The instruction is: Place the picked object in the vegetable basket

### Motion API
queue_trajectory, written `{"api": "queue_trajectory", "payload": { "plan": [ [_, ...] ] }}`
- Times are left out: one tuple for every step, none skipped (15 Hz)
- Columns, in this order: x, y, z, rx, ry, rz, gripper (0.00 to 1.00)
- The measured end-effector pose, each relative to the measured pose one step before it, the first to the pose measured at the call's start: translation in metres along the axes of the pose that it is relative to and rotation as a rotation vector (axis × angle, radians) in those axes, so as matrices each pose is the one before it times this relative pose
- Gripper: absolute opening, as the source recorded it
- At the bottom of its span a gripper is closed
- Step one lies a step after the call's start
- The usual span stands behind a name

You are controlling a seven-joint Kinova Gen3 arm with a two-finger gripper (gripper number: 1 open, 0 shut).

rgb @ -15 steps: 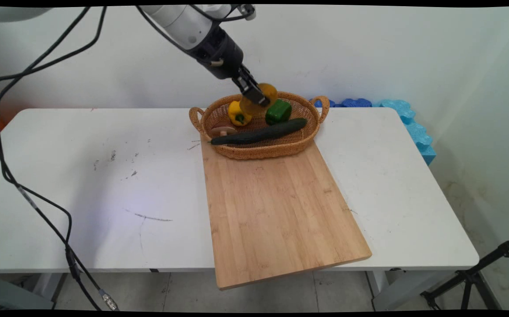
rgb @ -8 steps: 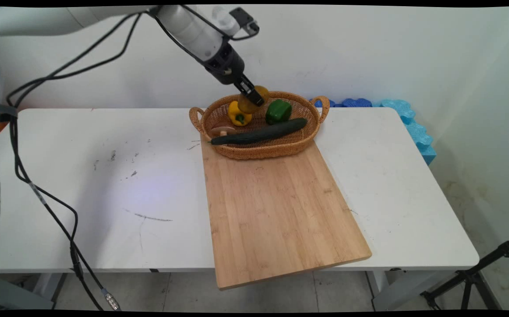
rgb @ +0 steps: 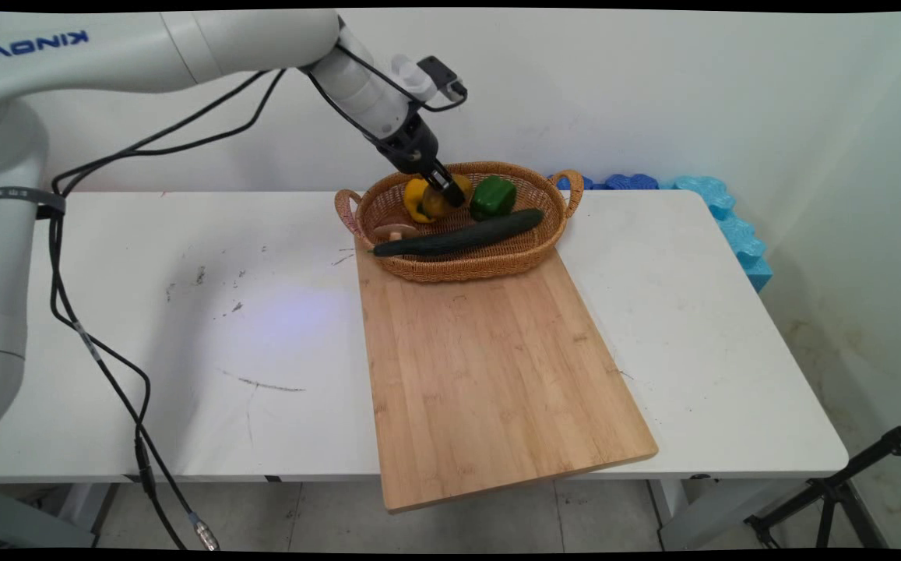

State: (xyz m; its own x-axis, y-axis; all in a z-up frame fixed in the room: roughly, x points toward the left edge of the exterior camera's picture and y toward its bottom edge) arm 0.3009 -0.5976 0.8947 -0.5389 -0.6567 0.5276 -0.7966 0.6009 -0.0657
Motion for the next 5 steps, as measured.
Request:
{"api": "queue_trajectory", "payload": {
  "plan": [
    [-0.00071,-0.00078,0.00533,0.00052,-0.00324,-0.00230,0.00],
    [-0.00053,-0.00023,0.00355,-0.00105,-0.00125,-0.00179,1.00],
    [-0.00027,-0.00003,0.00351,-0.00200,0.00048,-0.00141,1.00],
    [0.00003,0.00031,0.00263,-0.00260,0.00156,-0.00027,1.00],
    [0.00013,0.00021,0.00153,-0.00301,0.00317,0.00074,1.00]
  ]
}}
